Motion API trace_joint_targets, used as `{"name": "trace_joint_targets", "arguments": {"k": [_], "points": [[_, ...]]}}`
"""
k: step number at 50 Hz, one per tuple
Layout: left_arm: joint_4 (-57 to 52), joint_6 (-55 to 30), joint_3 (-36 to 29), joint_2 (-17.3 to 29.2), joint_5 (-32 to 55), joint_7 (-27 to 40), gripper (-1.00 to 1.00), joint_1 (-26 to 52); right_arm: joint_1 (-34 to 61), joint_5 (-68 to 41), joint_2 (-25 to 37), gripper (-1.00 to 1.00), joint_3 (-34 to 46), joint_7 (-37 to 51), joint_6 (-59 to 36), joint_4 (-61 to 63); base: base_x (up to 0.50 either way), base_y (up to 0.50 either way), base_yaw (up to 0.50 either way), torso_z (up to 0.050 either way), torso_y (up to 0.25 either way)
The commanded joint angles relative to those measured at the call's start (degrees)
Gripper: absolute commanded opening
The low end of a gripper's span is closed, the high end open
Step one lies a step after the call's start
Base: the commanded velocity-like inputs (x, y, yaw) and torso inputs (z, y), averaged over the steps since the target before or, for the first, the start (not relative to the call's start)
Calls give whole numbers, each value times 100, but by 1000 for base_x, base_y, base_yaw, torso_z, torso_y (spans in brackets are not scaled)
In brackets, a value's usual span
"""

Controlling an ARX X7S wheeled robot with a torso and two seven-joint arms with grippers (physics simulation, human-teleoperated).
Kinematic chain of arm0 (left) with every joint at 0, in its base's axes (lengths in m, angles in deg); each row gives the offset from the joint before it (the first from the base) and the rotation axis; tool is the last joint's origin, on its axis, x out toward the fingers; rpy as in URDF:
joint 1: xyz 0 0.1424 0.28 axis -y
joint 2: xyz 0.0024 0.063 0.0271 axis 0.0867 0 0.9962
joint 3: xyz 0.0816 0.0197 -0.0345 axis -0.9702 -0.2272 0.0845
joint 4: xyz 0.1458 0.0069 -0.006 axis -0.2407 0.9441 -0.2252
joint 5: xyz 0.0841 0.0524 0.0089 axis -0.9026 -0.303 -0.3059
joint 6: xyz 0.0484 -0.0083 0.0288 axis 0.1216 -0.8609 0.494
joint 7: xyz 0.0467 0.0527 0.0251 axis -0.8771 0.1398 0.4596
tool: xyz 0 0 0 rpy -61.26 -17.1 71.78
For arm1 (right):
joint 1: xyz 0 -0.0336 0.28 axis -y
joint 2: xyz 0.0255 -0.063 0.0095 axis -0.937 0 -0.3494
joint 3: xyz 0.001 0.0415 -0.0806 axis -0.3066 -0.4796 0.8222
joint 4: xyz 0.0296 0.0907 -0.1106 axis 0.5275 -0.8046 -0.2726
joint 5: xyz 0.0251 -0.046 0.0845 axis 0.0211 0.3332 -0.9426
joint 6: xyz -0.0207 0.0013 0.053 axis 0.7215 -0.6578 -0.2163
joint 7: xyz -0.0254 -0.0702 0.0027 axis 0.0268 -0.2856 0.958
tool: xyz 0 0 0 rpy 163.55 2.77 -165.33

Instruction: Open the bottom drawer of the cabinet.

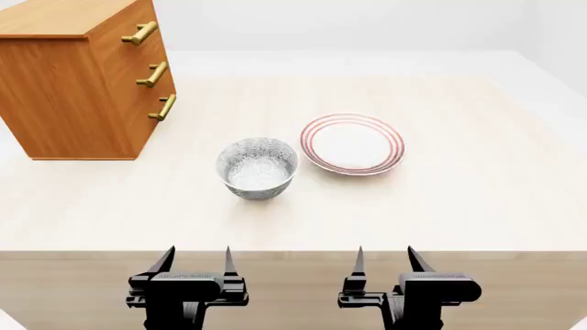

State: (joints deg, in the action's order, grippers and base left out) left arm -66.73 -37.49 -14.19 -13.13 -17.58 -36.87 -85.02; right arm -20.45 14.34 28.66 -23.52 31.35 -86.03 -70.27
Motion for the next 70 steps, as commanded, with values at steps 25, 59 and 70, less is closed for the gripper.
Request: {"name": "trace_joint_targets", "arguments": {"k": [25,59,70], "points": [[65,-14,-432,426,236,444,100,91,128,-188,351,100,487,610,-414,173,0,267,0,0,0],[-2036,-3005,-462,855,779,556,100,1467,1589,-658,824,100,427,636,-3808,2701,200,-36,0,0,0],[-1993,-2970,-499,893,812,597,100,1485,1604,-716,864,100,453,667,-3786,2691,500,0,0,0,0]]}}
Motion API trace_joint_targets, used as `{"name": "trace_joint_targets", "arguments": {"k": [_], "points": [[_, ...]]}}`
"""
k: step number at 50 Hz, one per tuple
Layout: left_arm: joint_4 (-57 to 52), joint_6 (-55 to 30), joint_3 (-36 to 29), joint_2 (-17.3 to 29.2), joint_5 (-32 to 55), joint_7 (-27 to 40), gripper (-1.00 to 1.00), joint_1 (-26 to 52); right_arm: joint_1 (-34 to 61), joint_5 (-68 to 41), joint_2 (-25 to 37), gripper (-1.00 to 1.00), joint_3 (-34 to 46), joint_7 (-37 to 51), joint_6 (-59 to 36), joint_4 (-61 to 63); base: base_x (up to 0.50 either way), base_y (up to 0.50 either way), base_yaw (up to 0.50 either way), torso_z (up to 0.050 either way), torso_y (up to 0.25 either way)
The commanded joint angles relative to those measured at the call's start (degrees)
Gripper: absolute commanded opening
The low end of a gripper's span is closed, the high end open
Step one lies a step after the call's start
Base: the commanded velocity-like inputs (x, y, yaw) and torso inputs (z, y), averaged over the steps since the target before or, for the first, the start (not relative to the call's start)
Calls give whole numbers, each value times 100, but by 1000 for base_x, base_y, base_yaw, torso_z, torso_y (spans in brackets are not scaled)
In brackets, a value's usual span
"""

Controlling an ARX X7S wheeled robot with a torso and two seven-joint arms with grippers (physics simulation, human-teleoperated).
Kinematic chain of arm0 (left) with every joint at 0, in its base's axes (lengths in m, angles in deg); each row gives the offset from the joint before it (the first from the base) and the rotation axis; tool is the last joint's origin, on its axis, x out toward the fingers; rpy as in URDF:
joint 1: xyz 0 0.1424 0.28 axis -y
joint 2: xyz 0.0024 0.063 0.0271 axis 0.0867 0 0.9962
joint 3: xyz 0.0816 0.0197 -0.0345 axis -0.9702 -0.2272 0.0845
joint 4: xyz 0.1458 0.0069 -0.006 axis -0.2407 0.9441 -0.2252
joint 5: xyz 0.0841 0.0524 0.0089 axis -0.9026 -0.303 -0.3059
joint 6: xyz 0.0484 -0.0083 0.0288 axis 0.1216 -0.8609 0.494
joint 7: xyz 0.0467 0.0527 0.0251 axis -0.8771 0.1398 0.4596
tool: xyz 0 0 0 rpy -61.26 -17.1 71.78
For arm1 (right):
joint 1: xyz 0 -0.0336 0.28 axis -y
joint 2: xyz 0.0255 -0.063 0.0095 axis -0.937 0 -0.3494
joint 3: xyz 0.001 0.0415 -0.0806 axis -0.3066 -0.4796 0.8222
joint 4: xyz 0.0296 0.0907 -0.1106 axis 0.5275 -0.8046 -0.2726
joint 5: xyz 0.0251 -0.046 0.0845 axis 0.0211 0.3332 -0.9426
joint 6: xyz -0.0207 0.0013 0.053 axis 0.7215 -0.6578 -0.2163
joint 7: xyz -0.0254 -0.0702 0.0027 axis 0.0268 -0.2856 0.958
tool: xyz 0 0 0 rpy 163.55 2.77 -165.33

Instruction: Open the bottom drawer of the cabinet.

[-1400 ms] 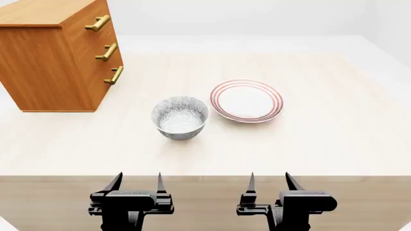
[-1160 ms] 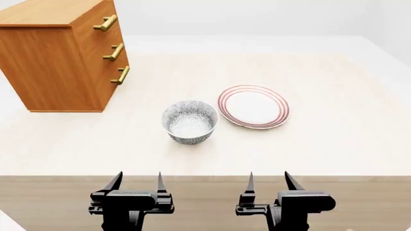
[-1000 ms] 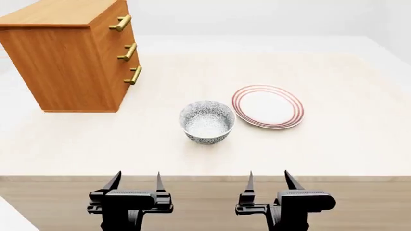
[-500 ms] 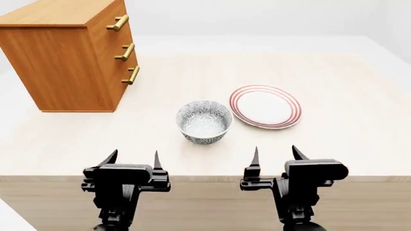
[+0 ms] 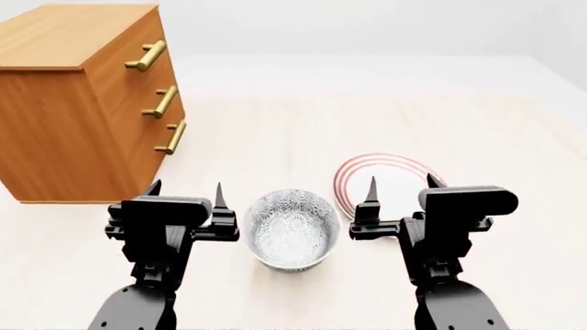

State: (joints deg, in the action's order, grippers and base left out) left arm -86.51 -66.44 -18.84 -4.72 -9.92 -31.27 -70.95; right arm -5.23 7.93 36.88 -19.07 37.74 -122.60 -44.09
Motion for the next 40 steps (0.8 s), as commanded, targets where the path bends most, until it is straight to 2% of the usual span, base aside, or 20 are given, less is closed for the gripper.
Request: {"name": "trace_joint_targets", "arguments": {"k": [1,27,32,36,38,40], "points": [[-4,-61,-39,54,45,44,100,73,82,-79,40,100,11,34,-125,67,500,0,0,0,0],[81,60,-107,135,115,140,100,47,73,-115,107,100,141,161,-47,-13,500,0,0,0,1],[95,114,-140,143,75,193,100,51,118,-89,128,100,149,226,-104,-53,0,0,0,0,0],[-35,-399,-160,152,264,130,100,241,153,-100,148,100,155,241,-137,-55,0,0,0,0,0],[-111,-517,-489,301,-42,161,100,442,168,-138,164,100,133,230,-175,6,0,0,0,0,0],[-39,-1005,-753,412,-275,172,100,905,186,-164,171,100,108,239,-212,64,0,0,0,0,0]]}}
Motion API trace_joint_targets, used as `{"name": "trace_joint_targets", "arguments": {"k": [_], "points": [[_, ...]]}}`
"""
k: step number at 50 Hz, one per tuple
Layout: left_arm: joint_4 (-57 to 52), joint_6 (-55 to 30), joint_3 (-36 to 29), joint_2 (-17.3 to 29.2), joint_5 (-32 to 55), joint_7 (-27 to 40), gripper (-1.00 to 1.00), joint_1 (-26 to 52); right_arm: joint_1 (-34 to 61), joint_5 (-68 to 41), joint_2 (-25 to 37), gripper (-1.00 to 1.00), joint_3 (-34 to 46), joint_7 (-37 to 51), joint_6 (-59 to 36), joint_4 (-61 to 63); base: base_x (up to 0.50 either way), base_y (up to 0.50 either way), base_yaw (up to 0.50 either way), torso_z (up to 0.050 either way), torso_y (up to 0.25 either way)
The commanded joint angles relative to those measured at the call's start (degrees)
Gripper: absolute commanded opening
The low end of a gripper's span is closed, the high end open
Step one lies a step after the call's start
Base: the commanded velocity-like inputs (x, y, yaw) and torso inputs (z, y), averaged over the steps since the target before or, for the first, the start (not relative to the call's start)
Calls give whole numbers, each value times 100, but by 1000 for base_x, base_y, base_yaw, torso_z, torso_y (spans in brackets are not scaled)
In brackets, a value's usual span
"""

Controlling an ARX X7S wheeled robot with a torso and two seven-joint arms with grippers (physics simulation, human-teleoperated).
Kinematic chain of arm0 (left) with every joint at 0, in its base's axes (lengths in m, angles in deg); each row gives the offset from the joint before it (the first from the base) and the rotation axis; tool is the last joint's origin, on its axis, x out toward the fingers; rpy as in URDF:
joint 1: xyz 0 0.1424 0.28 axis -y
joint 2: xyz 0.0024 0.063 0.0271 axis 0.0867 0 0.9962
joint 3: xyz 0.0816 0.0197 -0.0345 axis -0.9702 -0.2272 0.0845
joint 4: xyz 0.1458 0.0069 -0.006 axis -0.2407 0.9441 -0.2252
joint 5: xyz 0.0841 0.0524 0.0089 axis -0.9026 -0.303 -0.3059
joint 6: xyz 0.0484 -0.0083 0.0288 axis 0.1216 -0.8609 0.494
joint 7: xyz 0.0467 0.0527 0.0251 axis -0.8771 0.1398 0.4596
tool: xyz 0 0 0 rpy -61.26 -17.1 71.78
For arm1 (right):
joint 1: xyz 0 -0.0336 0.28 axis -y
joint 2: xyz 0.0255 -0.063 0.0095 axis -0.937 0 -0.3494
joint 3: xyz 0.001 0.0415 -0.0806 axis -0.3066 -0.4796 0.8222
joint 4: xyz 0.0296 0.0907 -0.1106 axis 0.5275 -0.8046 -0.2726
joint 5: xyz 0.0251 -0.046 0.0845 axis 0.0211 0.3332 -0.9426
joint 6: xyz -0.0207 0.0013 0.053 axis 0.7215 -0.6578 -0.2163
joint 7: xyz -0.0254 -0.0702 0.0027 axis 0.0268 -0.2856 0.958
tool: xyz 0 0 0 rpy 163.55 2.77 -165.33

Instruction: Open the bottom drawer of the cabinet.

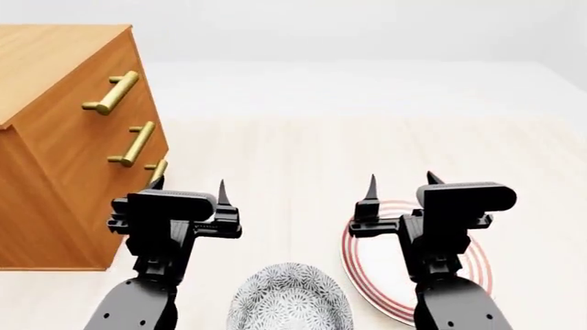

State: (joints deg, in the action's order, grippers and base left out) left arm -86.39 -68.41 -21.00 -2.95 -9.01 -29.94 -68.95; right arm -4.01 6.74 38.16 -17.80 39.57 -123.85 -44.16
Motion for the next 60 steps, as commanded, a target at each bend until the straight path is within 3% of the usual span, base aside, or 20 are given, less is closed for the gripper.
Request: {"name": "trace_joint_targets", "arguments": {"k": [1,2,7,9,10,11,23,27,34,60], "points": [[4,-874,-620,283,-420,4,100,842,65,-47,46,100,-17,61,-88,71,0,0,0,0,0],[230,-845,-982,466,-689,-109,100,1160,59,-38,44,100,-7,75,-79,59,0,0,0,0,0],[866,-1349,-1494,597,-1076,-251,100,2031,27,-56,57,100,1,94,-68,73,0,0,0,0,0],[1635,-1569,-1912,569,-1254,-447,100,2587,52,-76,64,100,-4,100,-115,133,0,0,0,0,0],[2495,-983,-2483,506,-1662,-316,100,2970,52,-38,43,100,37,101,53,-97,0,0,0,0,0],[3129,-916,-2494,491,-1663,-305,100,3001,57,-40,46,100,40,103,59,-107,0,0,0,0,0],[3755,-703,-2896,472,-2062,-43,100,3204,118,-96,69,100,82,127,13,-85,0,0,0,0,0],[4689,-435,-3468,395,-2580,248,100,3448,134,-121,72,100,82,134,17,-106,0,0,0,0,0],[6156,8,-3760,101,-2730,497,100,3795,145,-164,82,100,84,146,15,-140,0,0,0,0,0],[7269,277,-4002,-107,-2658,309,100,3852,161,-301,120,100,85,199,83,-201,0,0,0,0,0]]}}
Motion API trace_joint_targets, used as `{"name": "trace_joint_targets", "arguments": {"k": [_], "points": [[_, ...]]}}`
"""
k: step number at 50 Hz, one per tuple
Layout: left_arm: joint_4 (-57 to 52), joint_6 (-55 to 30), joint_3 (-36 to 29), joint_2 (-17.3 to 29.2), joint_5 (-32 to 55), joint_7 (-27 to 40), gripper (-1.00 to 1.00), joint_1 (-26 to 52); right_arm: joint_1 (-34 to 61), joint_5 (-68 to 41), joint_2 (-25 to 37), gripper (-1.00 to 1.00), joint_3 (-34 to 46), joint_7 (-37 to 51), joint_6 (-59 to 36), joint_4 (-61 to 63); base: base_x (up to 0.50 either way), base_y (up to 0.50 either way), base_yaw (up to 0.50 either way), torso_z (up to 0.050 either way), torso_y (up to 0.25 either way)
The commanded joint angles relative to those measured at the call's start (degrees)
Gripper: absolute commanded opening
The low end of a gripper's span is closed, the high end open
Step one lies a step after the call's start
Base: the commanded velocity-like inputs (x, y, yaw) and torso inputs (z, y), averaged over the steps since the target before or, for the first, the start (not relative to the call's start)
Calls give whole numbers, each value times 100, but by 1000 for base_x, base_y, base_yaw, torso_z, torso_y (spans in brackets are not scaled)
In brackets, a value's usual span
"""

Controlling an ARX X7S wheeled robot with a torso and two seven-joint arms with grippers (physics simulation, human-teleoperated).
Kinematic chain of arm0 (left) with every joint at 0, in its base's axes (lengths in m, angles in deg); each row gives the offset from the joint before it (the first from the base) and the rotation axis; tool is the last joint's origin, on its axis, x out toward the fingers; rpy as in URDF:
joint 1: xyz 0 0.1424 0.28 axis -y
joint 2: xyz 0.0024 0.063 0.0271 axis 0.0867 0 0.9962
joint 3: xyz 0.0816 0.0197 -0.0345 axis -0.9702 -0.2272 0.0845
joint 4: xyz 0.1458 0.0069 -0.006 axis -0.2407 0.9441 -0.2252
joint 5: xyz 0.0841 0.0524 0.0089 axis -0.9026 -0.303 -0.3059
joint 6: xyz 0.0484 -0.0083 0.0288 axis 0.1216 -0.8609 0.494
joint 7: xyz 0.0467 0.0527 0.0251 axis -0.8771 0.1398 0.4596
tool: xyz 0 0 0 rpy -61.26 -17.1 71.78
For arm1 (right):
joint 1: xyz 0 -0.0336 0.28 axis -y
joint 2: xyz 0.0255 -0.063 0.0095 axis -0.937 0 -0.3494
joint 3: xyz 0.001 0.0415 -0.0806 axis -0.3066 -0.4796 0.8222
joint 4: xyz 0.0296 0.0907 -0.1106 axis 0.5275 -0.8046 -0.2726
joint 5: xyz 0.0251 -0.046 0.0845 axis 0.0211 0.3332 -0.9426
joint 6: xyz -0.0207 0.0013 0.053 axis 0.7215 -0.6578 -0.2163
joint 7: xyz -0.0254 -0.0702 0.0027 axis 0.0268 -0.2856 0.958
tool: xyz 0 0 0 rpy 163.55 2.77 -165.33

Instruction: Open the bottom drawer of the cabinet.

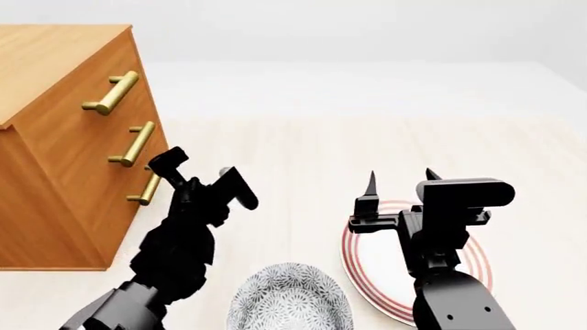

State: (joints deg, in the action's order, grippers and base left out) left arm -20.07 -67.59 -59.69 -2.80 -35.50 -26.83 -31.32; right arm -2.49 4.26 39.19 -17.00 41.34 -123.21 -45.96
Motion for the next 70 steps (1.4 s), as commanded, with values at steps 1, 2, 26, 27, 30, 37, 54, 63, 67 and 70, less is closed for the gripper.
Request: {"name": "trace_joint_targets", "arguments": {"k": [1,2,26,27,30,37,54,63,67,70], "points": [[724,237,-135,-144,3,4,100,101,10,-51,18,100,10,27,22,-34,0,0,0,0,0],[849,293,-141,-171,15,12,100,120,14,-55,19,100,13,30,19,-44,0,0,0,0,0],[2830,918,-961,-530,945,587,100,592,-2,-157,71,100,52,82,31,9,0,0,0,0,0],[2830,909,-1009,-522,995,600,100,597,-2,-160,73,100,54,84,34,7,0,0,0,0,0],[2831,847,-1143,-500,1137,620,100,603,-7,-172,79,100,56,87,60,-5,0,0,0,0,0],[2831,722,-1355,-437,1418,683,100,608,-18,-203,94,100,55,99,80,-14,0,0,0,0,1],[2831,418,-1519,-241,1746,808,100,665,-40,-249,133,100,104,133,109,1,0,0,0,0,0],[2831,303,-1477,-191,1801,822,100,630,-51,-286,153,100,111,158,103,38,0,0,0,0,0],[2831,308,-1457,-187,1809,824,100,628,-47,-297,165,100,116,168,100,49,0,0,0,0,0],[2831,313,-1448,-188,1809,808,100,619,-43,-306,168,100,120,176,106,37,0,0,0,0,0]]}}
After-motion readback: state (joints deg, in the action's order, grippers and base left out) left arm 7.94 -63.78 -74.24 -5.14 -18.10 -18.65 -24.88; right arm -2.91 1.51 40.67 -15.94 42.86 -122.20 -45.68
